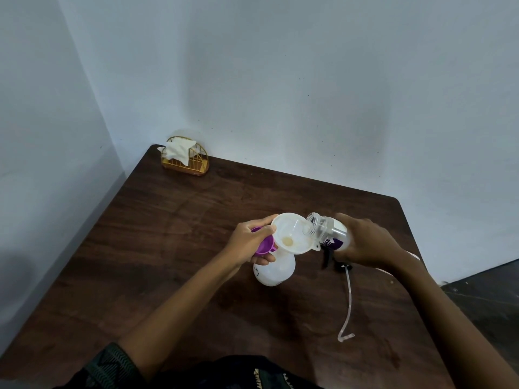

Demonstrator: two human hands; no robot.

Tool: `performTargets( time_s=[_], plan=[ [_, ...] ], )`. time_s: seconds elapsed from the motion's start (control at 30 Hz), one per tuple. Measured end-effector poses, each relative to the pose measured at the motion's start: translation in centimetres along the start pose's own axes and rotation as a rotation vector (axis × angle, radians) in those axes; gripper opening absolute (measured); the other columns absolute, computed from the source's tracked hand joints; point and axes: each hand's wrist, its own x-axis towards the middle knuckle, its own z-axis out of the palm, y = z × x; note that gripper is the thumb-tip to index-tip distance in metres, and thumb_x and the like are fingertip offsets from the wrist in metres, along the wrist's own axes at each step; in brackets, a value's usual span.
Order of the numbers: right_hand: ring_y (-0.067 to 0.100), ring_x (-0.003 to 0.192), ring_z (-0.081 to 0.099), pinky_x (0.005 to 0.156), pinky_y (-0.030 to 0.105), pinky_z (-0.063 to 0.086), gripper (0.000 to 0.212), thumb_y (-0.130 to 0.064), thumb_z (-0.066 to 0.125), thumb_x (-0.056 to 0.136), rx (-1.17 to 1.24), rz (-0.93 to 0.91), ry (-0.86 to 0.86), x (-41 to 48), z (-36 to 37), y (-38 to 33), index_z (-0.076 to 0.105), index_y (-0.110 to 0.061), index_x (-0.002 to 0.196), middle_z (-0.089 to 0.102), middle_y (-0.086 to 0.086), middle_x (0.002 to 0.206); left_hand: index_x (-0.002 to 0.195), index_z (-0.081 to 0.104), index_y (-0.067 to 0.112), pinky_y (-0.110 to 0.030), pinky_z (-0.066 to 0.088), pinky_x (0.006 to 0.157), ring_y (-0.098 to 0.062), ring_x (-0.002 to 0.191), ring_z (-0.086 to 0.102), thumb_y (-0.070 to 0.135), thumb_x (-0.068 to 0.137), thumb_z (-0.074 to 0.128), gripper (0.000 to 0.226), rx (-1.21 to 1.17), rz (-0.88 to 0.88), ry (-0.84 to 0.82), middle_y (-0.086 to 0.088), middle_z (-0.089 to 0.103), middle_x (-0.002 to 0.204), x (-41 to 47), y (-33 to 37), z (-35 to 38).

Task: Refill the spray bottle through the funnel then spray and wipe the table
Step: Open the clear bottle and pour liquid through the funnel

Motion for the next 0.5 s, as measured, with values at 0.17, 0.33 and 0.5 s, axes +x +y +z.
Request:
performTargets(
  time_s=[0.17, 0.33, 0.5],
  plan=[
    [0.018, 0.069, 0.056, 0.053, 0.025, 0.036, 0.036, -0.032, 0.072, 0.064, 0.0, -0.002, -0.005, -0.08, -0.13, -0.29, 0.05, -0.029, 0.093, 0.062, -0.007, 0.079, 0.133, 0.05, 0.029, -0.022, 0.056, 0.056, -0.012, 0.055, 0.064, 0.024, 0.094, 0.053, 0.039, -0.007, -0.002, -0.003, -0.007, 0.065, 0.103, 0.04, -0.18, -0.08],
    [0.018, 0.068, 0.055, 0.051, 0.024, 0.036, 0.034, -0.032, 0.071, 0.064, -0.009, 0.003, -0.001, -0.1, -0.13, -0.33, 0.051, -0.027, 0.092, 0.063, -0.005, 0.078, 0.133, 0.05, 0.029, -0.022, 0.056, 0.056, -0.012, 0.055, 0.065, 0.024, 0.094, 0.053, 0.039, -0.005, -0.001, -0.005, -0.007, 0.065, 0.104, 0.04, -0.11, -0.15],
    [0.019, 0.068, 0.056, 0.052, 0.024, 0.037, 0.033, -0.031, 0.071, 0.065, -0.007, 0.002, -0.003, -0.15, -0.24, -0.38, 0.05, -0.027, 0.09, 0.063, -0.005, 0.078, 0.133, 0.05, 0.029, -0.022, 0.056, 0.055, -0.011, 0.054, 0.064, 0.024, 0.094, 0.052, 0.039, -0.007, -0.001, -0.005, -0.006, 0.066, 0.099, -0.02, -0.02, -0.13]
  ],
)
